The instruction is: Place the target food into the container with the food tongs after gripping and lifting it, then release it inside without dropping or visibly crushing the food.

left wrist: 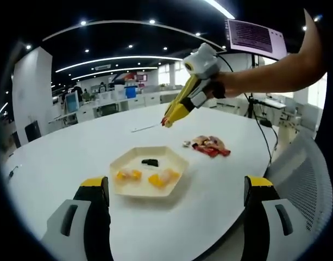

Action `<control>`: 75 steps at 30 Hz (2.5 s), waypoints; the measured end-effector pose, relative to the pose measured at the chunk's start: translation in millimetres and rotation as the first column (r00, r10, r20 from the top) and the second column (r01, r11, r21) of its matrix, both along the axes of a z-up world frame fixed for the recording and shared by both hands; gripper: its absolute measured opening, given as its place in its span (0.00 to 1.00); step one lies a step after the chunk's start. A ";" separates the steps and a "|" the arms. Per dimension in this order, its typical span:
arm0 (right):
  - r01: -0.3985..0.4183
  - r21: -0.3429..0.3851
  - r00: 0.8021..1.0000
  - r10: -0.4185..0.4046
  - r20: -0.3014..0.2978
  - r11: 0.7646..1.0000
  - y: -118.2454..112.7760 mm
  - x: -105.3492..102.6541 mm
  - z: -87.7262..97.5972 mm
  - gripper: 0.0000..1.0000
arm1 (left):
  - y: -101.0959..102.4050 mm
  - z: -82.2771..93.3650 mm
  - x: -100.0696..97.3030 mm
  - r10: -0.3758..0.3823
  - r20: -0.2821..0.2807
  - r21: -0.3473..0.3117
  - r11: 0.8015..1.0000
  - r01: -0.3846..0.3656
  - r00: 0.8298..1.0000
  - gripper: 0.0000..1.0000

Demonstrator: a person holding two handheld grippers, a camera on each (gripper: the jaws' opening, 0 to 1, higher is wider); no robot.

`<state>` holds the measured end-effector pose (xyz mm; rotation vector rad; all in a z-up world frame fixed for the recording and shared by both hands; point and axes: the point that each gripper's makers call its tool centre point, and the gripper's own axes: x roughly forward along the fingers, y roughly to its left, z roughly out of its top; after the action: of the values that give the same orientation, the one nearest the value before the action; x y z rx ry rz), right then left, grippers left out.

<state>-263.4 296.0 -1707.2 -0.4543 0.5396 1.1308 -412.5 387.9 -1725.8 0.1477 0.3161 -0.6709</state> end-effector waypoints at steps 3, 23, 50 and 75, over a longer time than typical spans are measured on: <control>-0.013 -0.005 1.000 0.014 0.002 1.000 7.1 1.6 1.3 0.24 | 0.3 -0.6 0.4 0.001 0.000 0.000 1.000 -0.001 1.000 0.99; -0.049 0.002 0.999 0.049 -0.002 0.999 38.1 6.1 2.2 0.24 | 0.7 -1.2 0.6 0.003 -0.004 0.001 1.000 -0.003 1.000 0.99; -0.059 0.020 0.998 0.058 0.033 0.998 23.7 10.7 11.2 0.28 | 0.9 -0.5 0.5 0.005 0.002 0.002 1.000 -0.005 1.000 0.99; -0.027 -0.003 0.998 0.027 0.060 1.000 -28.6 23.4 16.4 0.29 | -0.8 -3.4 -0.3 -0.004 -0.007 0.011 1.000 0.004 1.000 0.99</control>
<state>-240.0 267.4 -1690.7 -0.4969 0.4833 1.1386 -412.8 387.2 -1729.3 0.1570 0.3259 -0.6741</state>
